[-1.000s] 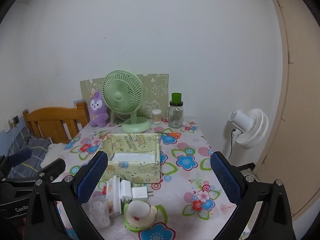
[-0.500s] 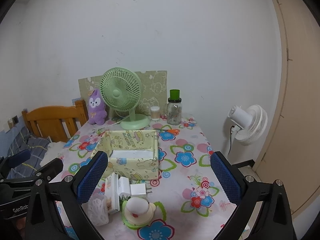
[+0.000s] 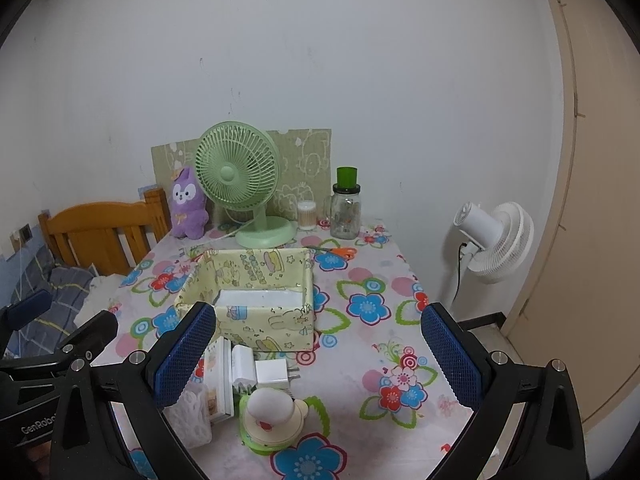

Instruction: Organize rigid objects

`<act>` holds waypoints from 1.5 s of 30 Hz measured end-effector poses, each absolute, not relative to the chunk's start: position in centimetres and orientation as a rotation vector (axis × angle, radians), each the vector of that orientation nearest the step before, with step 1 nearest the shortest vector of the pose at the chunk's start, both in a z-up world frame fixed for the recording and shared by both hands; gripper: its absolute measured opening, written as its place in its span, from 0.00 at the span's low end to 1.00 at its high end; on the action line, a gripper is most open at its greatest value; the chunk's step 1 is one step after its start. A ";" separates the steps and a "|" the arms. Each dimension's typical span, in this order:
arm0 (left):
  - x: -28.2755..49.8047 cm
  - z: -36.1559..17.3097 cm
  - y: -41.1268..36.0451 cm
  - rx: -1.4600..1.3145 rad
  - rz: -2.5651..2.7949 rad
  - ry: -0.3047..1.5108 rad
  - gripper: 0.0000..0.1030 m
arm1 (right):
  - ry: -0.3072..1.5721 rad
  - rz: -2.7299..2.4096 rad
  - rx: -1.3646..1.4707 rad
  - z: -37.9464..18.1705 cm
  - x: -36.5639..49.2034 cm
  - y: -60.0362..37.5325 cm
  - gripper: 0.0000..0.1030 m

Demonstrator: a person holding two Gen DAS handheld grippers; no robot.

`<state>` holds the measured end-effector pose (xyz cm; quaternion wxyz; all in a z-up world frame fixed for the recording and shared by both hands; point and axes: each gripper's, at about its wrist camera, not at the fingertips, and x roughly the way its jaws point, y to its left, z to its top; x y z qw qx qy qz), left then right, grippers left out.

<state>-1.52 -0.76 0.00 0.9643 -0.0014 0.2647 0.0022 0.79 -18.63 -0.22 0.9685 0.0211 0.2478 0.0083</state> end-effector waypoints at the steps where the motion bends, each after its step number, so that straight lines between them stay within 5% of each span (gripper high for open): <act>1: -1.5 0.0 -0.7 -0.004 0.005 0.537 0.96 | 0.502 0.017 0.043 -0.3 0.8 -18.6 1.00; 45: -0.5 -0.9 -0.4 -0.022 0.011 0.558 0.96 | 0.518 0.013 0.061 -0.9 1.4 -18.3 1.00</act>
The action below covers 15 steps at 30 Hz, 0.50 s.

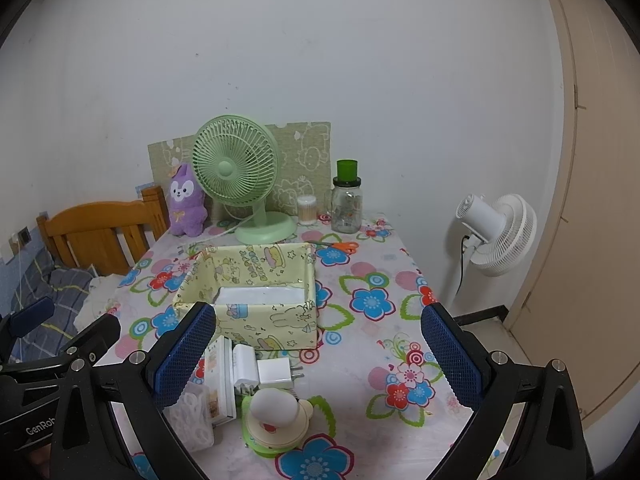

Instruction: Organize rigid objects

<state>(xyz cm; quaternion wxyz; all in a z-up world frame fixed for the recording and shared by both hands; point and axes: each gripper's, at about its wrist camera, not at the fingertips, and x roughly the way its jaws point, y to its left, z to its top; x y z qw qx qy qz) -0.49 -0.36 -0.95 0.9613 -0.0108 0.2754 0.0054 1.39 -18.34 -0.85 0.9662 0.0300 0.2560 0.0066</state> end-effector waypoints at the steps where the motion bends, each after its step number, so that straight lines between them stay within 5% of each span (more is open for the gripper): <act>1: -0.4 -1.0 -0.4 -0.022 0.011 0.559 0.96 | 0.518 0.013 0.060 -0.9 1.4 -18.3 1.00; 15: -0.3 -2.4 0.0 -0.029 0.018 0.588 0.96 | 0.538 0.026 0.059 -1.6 1.6 -18.1 1.00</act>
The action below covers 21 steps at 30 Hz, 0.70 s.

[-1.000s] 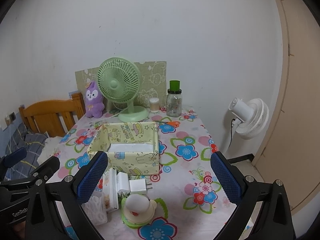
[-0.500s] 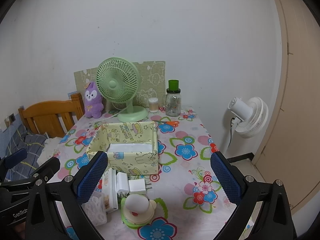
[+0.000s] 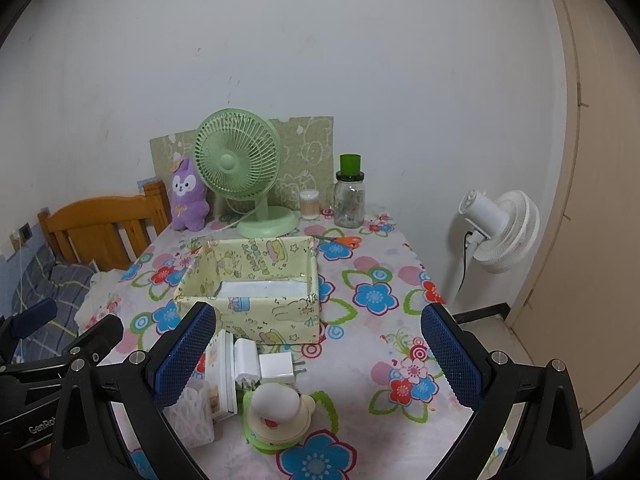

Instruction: Organize rigid objects

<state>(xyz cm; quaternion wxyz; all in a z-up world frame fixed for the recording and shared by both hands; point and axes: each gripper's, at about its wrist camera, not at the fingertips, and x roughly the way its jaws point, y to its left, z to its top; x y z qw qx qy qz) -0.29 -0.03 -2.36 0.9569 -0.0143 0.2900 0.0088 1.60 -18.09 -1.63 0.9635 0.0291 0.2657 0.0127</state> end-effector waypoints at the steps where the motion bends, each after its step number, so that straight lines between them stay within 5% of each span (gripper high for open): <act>1: -0.3 -2.5 0.0 -0.029 0.019 0.592 0.96 | 0.543 0.032 0.060 -1.8 1.7 -18.0 1.00; 21: 1.8 -8.7 0.8 -0.037 0.013 0.731 0.94 | 0.616 0.089 0.033 -7.1 3.3 -16.7 1.00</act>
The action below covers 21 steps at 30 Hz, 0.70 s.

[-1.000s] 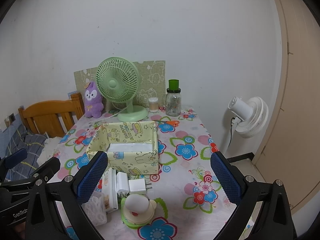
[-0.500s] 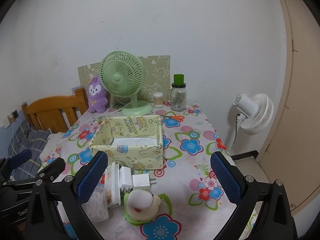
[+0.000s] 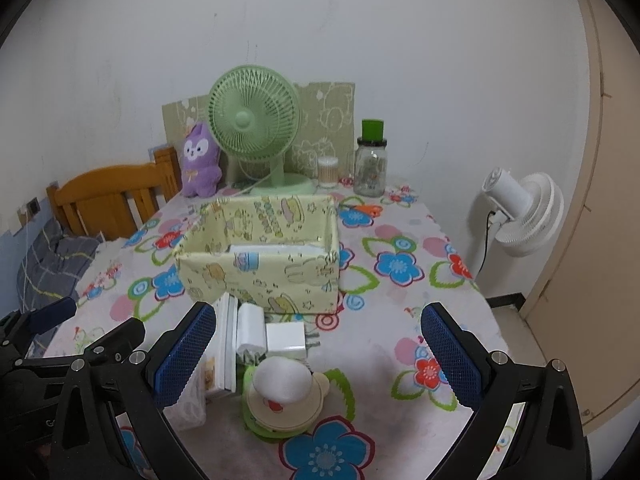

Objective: Organize rigid objects
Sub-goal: 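Lower the left tool to the clear floss-pick box and close on it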

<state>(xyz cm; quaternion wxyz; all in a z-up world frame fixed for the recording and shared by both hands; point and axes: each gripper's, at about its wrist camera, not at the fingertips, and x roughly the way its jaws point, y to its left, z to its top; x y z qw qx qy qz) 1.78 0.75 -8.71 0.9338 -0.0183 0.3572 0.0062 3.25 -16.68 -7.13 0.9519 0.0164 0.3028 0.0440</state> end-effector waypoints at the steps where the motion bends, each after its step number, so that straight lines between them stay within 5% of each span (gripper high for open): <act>1: 1.9 -9.2 0.8 -0.039 0.010 0.742 0.94 | 0.622 0.091 0.032 -7.5 3.4 -16.6 1.00; 21: 4.3 -15.6 0.8 -0.074 -0.005 0.946 0.94 | 0.770 0.112 -0.011 -13.1 5.7 -14.8 1.00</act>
